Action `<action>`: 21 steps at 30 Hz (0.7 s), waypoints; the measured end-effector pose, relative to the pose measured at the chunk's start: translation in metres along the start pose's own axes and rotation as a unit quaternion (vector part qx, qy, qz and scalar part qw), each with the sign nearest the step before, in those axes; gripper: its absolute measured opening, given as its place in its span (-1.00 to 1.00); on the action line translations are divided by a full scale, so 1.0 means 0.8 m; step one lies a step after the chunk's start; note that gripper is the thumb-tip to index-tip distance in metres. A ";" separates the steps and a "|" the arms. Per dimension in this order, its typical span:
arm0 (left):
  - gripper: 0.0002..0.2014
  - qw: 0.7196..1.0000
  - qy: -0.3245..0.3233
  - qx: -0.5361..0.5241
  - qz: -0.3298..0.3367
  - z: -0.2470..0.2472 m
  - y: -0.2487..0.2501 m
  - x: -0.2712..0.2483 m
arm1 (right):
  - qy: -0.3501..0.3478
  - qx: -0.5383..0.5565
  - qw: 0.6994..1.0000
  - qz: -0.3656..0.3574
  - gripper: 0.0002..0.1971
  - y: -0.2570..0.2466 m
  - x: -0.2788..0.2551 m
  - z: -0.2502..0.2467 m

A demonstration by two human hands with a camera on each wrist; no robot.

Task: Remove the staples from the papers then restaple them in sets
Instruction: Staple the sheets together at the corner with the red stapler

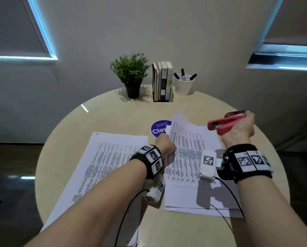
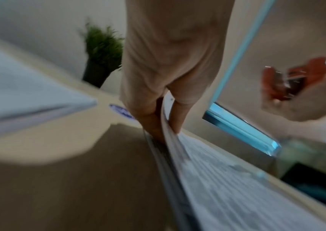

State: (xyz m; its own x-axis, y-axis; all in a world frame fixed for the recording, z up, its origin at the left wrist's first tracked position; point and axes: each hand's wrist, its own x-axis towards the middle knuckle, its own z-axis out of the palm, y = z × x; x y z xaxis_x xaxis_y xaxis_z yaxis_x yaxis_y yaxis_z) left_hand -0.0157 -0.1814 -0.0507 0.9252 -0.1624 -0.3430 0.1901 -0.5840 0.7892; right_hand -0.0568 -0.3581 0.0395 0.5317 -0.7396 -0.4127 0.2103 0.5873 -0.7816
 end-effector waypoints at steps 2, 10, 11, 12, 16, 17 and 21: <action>-0.81 0.997 0.006 0.073 0.023 -0.007 0.002 -0.002 | 0.001 -0.012 1.000 0.008 -0.72 0.013 -0.002 0.003; -0.34 0.956 0.119 0.265 0.026 -0.129 -0.024 0.003 | -0.042 -0.104 0.988 0.110 -0.84 0.077 -0.016 0.013; -0.34 0.953 0.127 0.276 0.015 -0.156 -0.036 0.004 | -0.053 -0.119 0.984 0.123 -0.86 0.085 -0.018 0.014; -0.34 0.948 0.137 0.287 0.001 -0.182 -0.050 0.003 | -0.064 -0.130 0.981 0.132 -0.88 0.093 -0.020 0.014; -0.16 0.928 0.154 0.331 -0.075 -0.263 -0.117 -0.006 | -0.084 -0.187 0.966 0.155 -0.85 0.126 -0.019 0.014; -0.11 0.926 0.149 0.337 -0.089 -0.275 -0.130 -0.010 | -0.084 -0.200 0.963 0.162 -0.83 0.133 -0.018 0.012; -0.12 0.935 0.108 0.326 -0.089 -0.295 -0.165 -0.015 | -0.082 -0.215 0.958 0.168 -0.78 0.144 -0.014 0.007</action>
State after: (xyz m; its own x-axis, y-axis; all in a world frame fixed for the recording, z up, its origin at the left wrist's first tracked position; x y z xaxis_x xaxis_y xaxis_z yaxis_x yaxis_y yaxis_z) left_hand 0.0259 0.0853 -0.0304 0.9559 0.1071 -0.2736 0.1724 -0.9585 0.2272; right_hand -0.0340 -0.2803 -0.0434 0.6396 -0.4498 -0.6234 -0.3348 0.5670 -0.7526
